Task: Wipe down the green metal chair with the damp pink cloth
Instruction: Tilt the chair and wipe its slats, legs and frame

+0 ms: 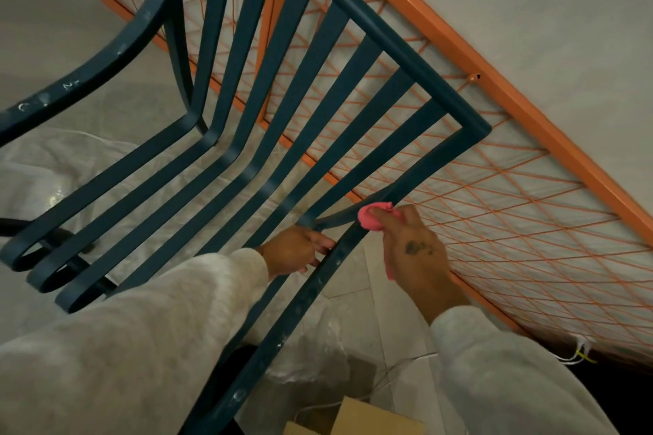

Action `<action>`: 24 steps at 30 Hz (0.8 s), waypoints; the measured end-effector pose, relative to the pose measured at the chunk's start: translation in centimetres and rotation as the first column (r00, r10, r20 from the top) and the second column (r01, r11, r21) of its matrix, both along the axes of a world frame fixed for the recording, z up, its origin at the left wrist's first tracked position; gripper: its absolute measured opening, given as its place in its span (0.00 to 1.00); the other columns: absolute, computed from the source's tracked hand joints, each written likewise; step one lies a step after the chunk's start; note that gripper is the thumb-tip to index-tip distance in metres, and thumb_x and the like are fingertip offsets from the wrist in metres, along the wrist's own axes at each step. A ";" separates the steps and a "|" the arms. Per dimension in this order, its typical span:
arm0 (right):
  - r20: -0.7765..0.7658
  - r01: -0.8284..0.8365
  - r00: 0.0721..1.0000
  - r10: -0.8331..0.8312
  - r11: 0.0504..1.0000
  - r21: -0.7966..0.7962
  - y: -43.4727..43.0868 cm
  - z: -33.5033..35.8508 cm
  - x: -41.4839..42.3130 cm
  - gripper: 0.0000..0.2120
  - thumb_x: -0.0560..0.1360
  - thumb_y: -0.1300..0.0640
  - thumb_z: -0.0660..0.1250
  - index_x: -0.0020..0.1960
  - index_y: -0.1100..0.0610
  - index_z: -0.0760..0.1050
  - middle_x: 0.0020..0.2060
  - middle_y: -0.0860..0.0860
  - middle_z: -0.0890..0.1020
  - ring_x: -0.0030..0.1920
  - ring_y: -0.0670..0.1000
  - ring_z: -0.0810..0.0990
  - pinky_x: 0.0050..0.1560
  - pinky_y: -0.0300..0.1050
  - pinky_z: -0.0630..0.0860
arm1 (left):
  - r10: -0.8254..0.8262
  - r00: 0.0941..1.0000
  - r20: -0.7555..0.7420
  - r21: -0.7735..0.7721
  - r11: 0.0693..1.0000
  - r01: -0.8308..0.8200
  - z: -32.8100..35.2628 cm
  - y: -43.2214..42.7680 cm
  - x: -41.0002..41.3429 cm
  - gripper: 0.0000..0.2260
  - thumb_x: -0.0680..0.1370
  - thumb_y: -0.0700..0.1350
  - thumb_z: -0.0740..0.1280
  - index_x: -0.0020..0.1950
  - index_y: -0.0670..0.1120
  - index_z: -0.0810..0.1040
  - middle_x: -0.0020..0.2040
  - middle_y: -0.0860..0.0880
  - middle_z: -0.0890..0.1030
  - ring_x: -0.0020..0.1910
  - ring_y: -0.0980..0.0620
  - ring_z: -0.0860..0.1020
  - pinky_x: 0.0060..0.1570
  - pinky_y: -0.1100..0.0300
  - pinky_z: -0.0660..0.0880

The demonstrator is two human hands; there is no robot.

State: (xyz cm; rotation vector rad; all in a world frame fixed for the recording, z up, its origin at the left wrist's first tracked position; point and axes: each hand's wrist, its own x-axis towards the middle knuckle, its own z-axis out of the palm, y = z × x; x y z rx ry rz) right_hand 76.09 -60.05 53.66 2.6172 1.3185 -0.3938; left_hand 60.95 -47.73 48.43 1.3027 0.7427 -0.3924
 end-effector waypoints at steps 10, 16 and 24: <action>-0.080 -0.106 0.992 0.099 0.990 -0.098 1.4 1.1 -2.3 0.31 0.74 0.65 0.67 0.71 0.44 0.64 0.64 0.53 0.68 0.54 0.54 0.75 0.52 0.43 0.77 | -0.033 0.999 -0.001 0.051 0.998 0.033 -0.3 0.1 0.0 0.18 0.81 0.34 0.55 0.65 0.46 0.77 0.65 0.45 0.78 0.63 0.44 0.78 0.62 0.51 0.75; 0.304 -0.353 0.876 0.374 0.927 -0.124 6.4 5.3 1.8 0.34 0.72 0.63 0.71 0.73 0.49 0.62 0.72 0.56 0.62 0.65 0.61 0.68 0.61 0.54 0.72 | -0.152 0.987 0.044 0.101 0.984 0.147 -0.5 0.4 -0.3 0.18 0.82 0.35 0.57 0.71 0.44 0.72 0.68 0.44 0.76 0.64 0.44 0.77 0.63 0.50 0.75; 0.161 -0.190 0.946 0.283 0.881 -0.432 6.8 1.9 -0.6 0.27 0.77 0.57 0.67 0.73 0.55 0.61 0.73 0.58 0.60 0.73 0.63 0.59 0.64 0.57 0.72 | -0.143 0.989 0.025 0.072 0.987 0.141 -0.8 0.4 -0.9 0.18 0.83 0.37 0.56 0.70 0.48 0.73 0.69 0.47 0.76 0.64 0.45 0.77 0.64 0.51 0.74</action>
